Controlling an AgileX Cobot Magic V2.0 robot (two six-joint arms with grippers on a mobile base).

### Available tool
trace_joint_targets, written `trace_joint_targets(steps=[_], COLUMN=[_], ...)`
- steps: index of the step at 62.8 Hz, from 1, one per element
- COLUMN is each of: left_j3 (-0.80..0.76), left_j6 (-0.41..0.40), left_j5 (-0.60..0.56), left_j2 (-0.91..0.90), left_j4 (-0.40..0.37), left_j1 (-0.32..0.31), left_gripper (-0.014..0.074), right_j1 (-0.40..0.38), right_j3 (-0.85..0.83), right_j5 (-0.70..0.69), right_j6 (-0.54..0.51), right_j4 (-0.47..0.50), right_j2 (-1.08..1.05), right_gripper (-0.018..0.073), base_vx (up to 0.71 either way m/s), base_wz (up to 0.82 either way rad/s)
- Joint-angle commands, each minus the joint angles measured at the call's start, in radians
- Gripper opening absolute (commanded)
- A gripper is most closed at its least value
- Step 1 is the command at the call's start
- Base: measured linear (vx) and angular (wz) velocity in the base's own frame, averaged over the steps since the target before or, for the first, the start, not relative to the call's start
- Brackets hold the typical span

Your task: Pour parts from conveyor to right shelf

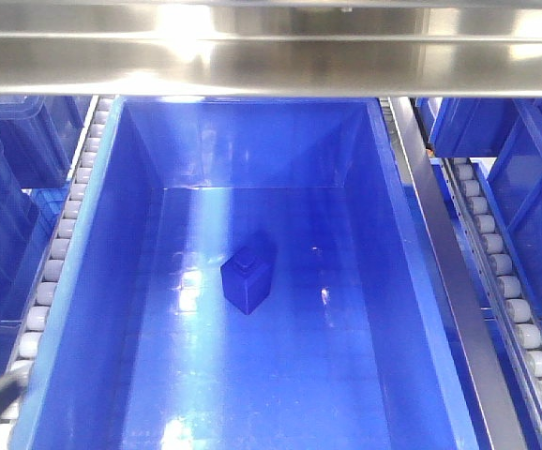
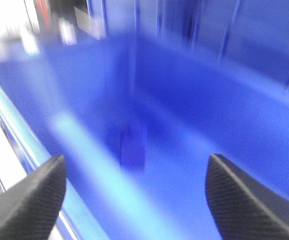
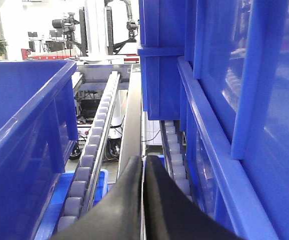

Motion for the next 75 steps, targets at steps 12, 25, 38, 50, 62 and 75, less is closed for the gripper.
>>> trace_joint_targets(steps=[12, 25, 38, 50, 62, 75], left_j3=[0.063, 0.089, 0.089, 0.089, 0.089, 0.089], left_j6=[-0.008, -0.008, -0.008, -0.008, -0.008, -0.008], left_j5=[-0.081, -0.108, -0.109, -0.098, -0.098, -0.098], left_j2=[-0.18, -0.174, -0.174, -0.174, -0.174, -0.174], left_j4=[-0.003, -0.003, -0.004, -0.004, -0.004, -0.004], left_j1=[-0.003, -0.003, -0.003, -0.003, -0.003, -0.003], left_gripper=[0.0468, 0.0329, -0.0009, -0.0008, -0.0008, -0.0008], right_j1=[0.001, 0.001, 0.001, 0.001, 0.001, 0.001], right_j3=[0.015, 0.015, 0.015, 0.015, 0.015, 0.015], right_j5=[-0.077, -0.077, -0.077, -0.076, -0.076, -0.076], right_j6=[-0.003, -0.003, -0.003, -0.003, -0.003, -0.003], right_j4=[-0.003, -0.003, -0.003, -0.003, -0.003, -0.003], right_j2=[-0.012, -0.012, -0.012, -0.012, -0.012, -0.012], right_gripper=[-0.001, -0.001, -0.001, -0.001, -0.001, -0.001], base_vx=[0.0, 0.0, 0.0, 0.0, 0.0, 0.0], base_wz=[0.0, 0.0, 0.0, 0.0, 0.0, 0.0])
